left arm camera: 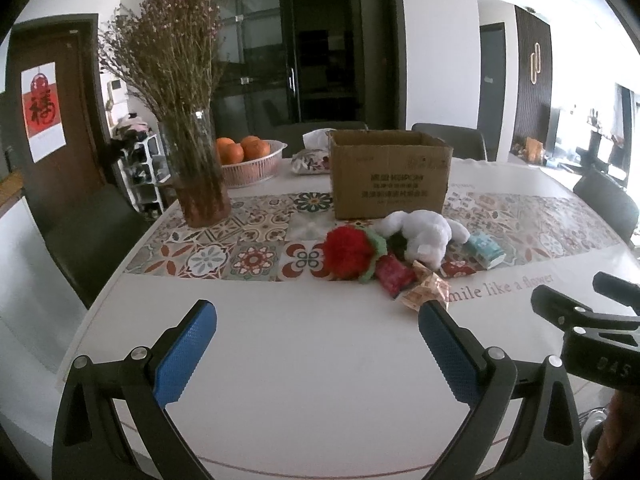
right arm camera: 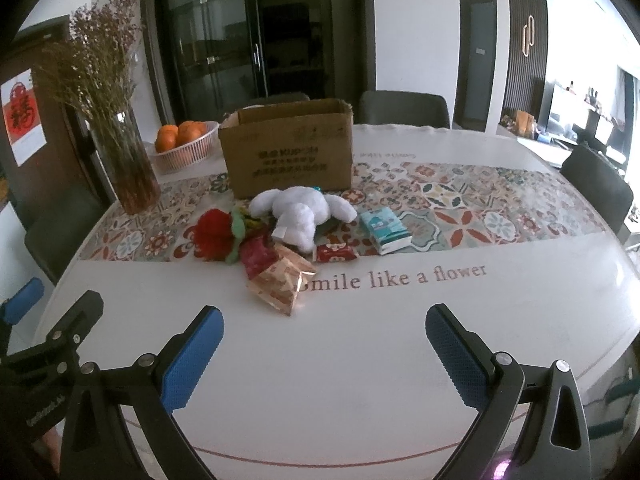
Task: Organize soft objects
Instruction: 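Grasp the red strawberry plush with the left tool while the right tool grasps the biscuit packet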
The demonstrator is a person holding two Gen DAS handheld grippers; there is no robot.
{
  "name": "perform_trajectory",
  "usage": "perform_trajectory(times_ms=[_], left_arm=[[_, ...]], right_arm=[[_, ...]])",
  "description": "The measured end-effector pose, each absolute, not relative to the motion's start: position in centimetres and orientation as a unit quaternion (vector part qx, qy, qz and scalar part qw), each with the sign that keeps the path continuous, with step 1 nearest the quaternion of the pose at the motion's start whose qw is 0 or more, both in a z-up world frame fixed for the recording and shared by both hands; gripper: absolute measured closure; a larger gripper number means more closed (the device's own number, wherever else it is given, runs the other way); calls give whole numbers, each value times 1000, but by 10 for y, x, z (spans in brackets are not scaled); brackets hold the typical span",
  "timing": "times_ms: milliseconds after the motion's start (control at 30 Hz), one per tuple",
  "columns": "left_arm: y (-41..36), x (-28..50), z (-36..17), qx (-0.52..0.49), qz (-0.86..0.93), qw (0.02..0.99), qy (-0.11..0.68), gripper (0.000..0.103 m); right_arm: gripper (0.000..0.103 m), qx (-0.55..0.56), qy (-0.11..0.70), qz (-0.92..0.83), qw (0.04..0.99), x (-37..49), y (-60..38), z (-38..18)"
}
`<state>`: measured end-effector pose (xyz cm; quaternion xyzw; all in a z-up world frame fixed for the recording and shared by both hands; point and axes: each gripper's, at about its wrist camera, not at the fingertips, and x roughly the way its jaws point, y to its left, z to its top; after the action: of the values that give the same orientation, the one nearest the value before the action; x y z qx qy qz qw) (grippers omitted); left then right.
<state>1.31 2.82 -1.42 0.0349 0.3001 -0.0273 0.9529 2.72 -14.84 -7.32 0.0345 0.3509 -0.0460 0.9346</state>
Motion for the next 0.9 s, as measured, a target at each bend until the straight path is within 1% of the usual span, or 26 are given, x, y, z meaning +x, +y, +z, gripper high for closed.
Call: perform_trajectory(times_ms=[333,567,900], left_arm=[[47,55,-22,46,-81,948,304,1],[52,97,-33,70,-129,940,309,1],[50,154,-60,94,-203,924,311,4]], right_arm=[[1,47,363,-57,929,61,-126,-79],[1,80,374,-78,921,94,-119,-93],[7,121,387,-113,907,131,-116,-118]])
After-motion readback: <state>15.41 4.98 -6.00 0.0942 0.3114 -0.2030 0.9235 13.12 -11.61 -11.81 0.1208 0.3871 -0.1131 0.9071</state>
